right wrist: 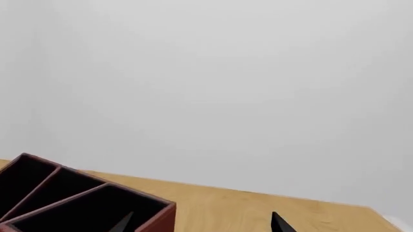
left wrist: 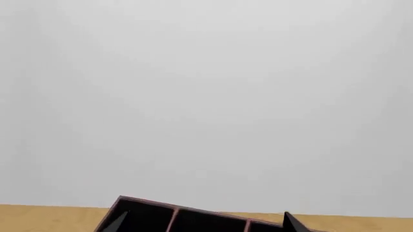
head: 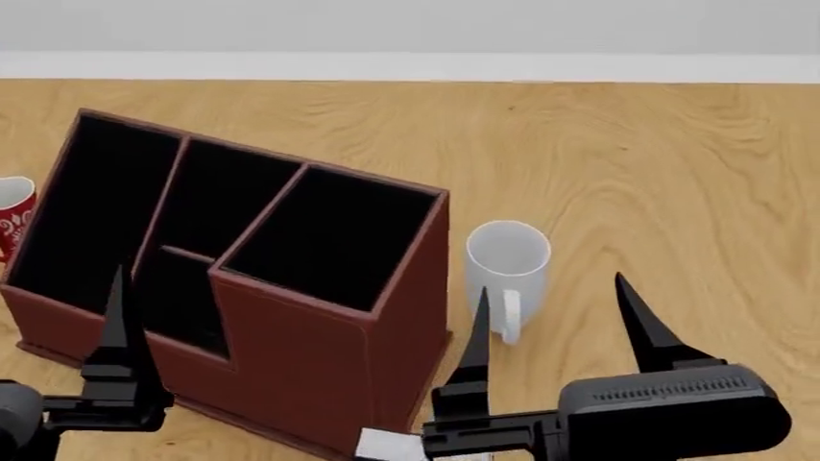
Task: Pick up the book and place it in the right compartment of the caddy.
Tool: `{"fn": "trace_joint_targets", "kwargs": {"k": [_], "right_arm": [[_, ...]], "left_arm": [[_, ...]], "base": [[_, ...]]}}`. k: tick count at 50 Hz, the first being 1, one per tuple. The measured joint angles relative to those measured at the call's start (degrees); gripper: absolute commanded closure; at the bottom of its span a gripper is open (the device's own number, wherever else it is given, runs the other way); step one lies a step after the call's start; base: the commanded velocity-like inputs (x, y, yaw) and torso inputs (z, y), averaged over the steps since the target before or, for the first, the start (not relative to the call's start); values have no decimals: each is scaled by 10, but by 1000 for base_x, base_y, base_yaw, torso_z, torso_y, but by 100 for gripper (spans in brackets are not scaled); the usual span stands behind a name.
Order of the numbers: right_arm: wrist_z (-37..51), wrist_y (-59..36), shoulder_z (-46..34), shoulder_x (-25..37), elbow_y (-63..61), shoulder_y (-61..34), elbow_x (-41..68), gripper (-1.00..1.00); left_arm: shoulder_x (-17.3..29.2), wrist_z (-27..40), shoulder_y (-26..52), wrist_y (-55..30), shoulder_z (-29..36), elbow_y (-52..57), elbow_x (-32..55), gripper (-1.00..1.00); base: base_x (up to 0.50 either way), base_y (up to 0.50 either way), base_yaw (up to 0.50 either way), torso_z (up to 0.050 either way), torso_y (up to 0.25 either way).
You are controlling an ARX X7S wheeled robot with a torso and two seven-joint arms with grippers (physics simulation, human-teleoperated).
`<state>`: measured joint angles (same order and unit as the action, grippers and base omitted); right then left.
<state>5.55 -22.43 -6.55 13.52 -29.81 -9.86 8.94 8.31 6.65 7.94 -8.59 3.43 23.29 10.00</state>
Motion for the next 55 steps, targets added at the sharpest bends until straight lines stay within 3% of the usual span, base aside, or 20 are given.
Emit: {"fn": "trace_joint_targets", "kwargs": {"k": [9,55], "right_arm": [[2,-5,1,-2,-1,-3,11,-100],[11,-16,-37,5,-12,-15,21,-100]], "left_arm": [[5,7,-1,2,3,8,0,-100],[27,29,-2,-5,8,31,24,-100]], "base": [[270,3,0,0,0],[0,0,500,0,0]]}}
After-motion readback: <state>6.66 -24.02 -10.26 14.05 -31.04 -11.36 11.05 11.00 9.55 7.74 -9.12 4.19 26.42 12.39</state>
